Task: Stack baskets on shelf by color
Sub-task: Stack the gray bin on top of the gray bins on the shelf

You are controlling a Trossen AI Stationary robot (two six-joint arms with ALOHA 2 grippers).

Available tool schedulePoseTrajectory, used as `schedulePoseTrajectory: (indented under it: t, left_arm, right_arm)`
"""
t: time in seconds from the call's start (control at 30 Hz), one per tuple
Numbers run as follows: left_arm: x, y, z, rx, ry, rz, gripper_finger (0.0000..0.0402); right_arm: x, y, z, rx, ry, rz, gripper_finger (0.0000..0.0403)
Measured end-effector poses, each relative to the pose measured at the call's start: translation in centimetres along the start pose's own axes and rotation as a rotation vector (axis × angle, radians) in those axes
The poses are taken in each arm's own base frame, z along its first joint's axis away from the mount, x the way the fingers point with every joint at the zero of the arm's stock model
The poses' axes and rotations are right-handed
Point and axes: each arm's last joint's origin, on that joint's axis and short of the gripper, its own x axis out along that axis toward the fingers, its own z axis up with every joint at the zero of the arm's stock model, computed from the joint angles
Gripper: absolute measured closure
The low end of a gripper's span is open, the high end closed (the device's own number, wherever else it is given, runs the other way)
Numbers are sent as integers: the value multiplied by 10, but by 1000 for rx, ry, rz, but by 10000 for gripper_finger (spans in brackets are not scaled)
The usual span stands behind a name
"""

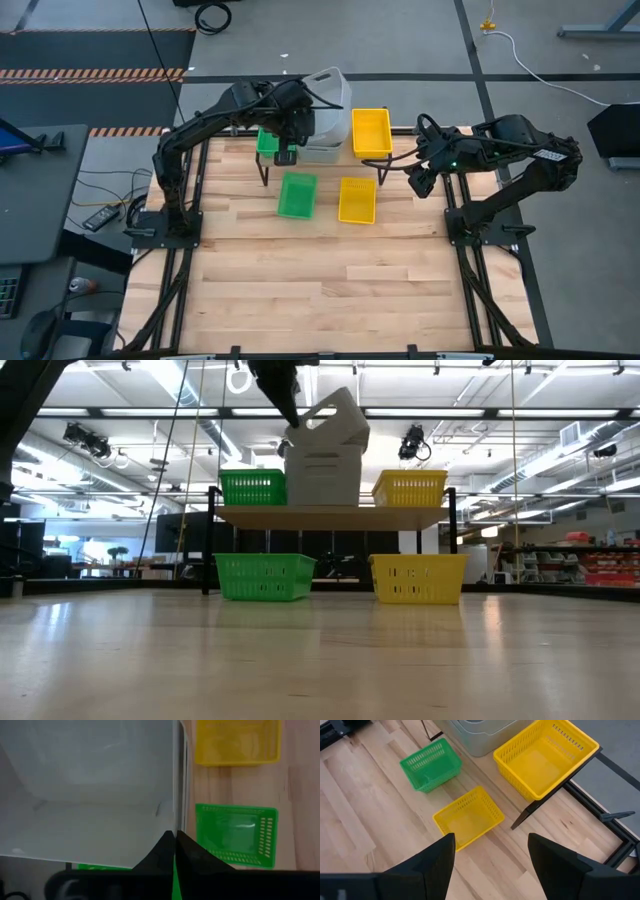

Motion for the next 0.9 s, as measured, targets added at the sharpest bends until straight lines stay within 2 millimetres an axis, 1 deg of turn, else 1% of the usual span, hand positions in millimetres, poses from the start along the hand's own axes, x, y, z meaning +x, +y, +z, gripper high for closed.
schedulePoseTrajectory:
  t: [0.23,0.37,0.5,0.7,0.9]
  left_arm:
    - [-16,2,-1,5,-2,37,396]
    - [-21,-2,-4,46,54,52,396]
    - [-22,-6,-6,59,94,52,396]
    - [-23,-15,-3,92,128,76,396]
    - [-24,-21,-1,104,127,71,395]
  right_arm:
    - [0,0,0,0,0,0,147]
    - [0,0,0,0,0,0,147]
    - [0,0,0,-3,0,0,147]
    - [0,0,0,-5,0,0,147]
    - [0,0,0,-6,-1,1,147]
